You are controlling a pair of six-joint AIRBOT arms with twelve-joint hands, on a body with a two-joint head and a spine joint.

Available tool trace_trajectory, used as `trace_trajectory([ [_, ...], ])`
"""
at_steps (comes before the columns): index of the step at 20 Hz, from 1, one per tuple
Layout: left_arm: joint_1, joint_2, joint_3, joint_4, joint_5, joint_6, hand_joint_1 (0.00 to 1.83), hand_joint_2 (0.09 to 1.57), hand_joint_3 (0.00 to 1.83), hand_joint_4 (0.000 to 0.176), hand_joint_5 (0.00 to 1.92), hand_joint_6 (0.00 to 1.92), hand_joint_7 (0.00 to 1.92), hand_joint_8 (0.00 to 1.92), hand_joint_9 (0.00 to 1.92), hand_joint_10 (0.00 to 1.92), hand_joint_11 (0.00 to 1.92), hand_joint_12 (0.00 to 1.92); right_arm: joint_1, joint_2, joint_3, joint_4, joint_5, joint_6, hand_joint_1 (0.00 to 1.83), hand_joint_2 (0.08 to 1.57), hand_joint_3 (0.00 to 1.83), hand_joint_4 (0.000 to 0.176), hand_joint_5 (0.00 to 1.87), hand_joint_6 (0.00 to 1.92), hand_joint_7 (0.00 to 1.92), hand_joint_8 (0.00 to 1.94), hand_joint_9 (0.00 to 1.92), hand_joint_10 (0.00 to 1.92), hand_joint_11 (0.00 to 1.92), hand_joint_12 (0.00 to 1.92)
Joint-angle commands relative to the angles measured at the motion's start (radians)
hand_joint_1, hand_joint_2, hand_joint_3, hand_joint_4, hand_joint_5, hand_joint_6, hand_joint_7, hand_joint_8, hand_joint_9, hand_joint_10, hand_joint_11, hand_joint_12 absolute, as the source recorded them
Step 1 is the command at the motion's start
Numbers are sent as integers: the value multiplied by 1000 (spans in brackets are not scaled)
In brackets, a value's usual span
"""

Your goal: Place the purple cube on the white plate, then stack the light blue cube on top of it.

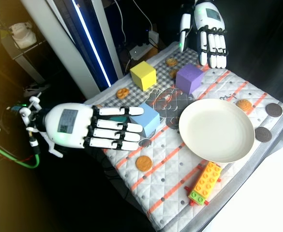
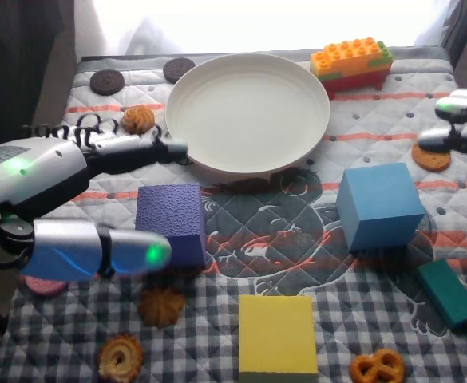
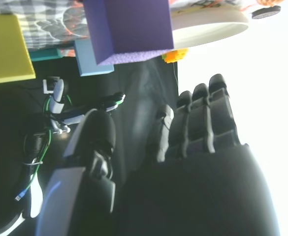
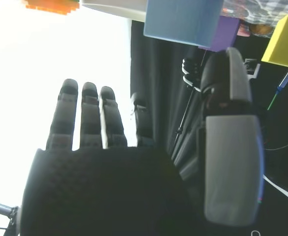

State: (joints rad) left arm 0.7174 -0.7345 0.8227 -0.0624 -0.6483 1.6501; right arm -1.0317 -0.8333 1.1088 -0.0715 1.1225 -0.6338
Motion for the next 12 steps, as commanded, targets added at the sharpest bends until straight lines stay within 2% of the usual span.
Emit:
trace_trajectory([
  [1, -15, -4, 5, -4, -107, -3, 347, 906, 0, 176, 283, 7, 256, 4, 187, 18, 0, 486, 13, 4, 0, 32, 115, 1, 167, 1133, 9, 152, 310, 2, 78, 2, 89, 4, 0, 547],
  [3, -33, -18, 21, -3, -80, -3, 403, 882, 0, 176, 282, 3, 252, 2, 189, 11, 0, 491, 13, 3, 0, 31, 115, 1, 149, 1130, 1, 169, 282, 0, 65, 0, 95, 1, 0, 572],
  [4, -42, -26, 29, -3, -67, -2, 442, 874, 0, 176, 266, 0, 247, 0, 187, 9, 0, 493, 13, 3, 0, 31, 115, 1, 138, 1136, 2, 167, 285, 1, 71, 1, 109, 3, 0, 600],
  [5, -49, -33, 38, -3, -54, -2, 537, 835, 0, 176, 198, 0, 196, 0, 161, 2, 0, 438, 13, 2, 0, 31, 115, 1, 161, 1134, 0, 172, 289, 2, 78, 3, 121, 6, 0, 607],
  [6, -55, -39, 46, -3, -43, -2, 609, 787, 0, 176, 150, 0, 148, 0, 155, 0, 0, 385, 13, 1, 0, 31, 115, 1, 188, 1140, 1, 169, 295, 3, 81, 3, 120, 5, 0, 603],
  [9, -67, -63, 74, -9, -8, -2, 639, 771, 0, 176, 83, 0, 33, 0, 69, 0, 0, 244, 13, 0, 0, 31, 115, 1, 242, 1161, 2, 151, 319, 3, 103, 2, 127, 3, 0, 586],
  [10, -68, -72, 81, -16, 5, 8, 657, 761, 0, 176, 72, 0, 10, 0, 45, 3, 0, 181, 13, 0, 0, 31, 115, 1, 242, 1163, 2, 152, 323, 4, 109, 4, 132, 4, 0, 587],
  [12, -73, -95, 87, -61, 30, 105, 716, 741, 0, 176, 41, 0, 42, 13, 70, 11, 0, 123, 13, 0, -1, 31, 115, 1, 325, 1172, 2, 146, 335, 3, 117, 3, 128, 1, 0, 556],
])
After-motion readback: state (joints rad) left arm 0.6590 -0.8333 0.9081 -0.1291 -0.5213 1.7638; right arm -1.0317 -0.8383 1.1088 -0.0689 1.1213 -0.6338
